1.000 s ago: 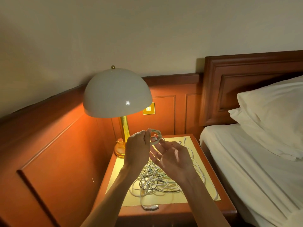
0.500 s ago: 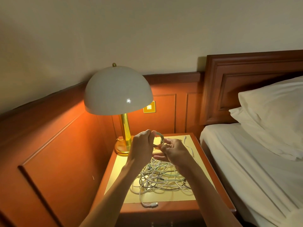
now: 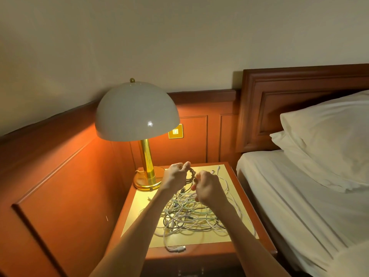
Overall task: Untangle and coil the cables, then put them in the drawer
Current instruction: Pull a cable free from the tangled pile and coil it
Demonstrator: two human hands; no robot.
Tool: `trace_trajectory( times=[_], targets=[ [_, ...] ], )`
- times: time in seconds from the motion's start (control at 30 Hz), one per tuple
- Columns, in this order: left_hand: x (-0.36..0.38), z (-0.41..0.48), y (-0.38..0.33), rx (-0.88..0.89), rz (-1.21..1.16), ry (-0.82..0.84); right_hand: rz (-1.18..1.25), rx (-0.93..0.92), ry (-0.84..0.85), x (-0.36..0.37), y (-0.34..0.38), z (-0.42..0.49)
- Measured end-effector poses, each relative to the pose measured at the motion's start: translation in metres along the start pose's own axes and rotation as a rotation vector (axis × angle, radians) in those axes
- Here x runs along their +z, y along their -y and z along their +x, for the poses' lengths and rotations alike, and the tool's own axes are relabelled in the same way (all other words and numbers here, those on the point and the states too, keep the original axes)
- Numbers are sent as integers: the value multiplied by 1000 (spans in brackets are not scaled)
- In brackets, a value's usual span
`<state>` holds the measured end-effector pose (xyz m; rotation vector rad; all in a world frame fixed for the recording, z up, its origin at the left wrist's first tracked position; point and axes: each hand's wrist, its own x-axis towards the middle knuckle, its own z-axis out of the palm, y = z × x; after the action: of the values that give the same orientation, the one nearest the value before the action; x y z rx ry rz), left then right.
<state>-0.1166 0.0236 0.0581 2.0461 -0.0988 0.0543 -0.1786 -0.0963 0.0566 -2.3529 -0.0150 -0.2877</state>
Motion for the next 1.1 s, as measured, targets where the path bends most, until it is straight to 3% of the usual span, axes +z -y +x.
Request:
trace_trajectory(
  times=[0.1, 0.23, 0.37, 0.47, 0.7, 0.97, 1.1],
  targets=[
    [8, 3, -6, 48, 26, -135, -38, -29, -44, 7, 0, -4],
    [8, 11, -1, -13, 37, -175, 80, -31, -3, 7, 3, -8],
    [12, 16, 7, -14, 128, -122, 222, 77, 82, 9, 2, -15],
    [16, 17, 14, -16, 172, -78, 474, 197, 123, 10, 1, -24],
    [22, 12, 18, -108, -26, 54, 663, 278, 158, 6, 2, -38],
    [27, 8, 5, 5, -63, 20, 630, 267, 77, 1, 1, -48],
    [45, -2, 21, -72, -41, 87, 557, 258, 144, 0, -21, -57]
  ],
)
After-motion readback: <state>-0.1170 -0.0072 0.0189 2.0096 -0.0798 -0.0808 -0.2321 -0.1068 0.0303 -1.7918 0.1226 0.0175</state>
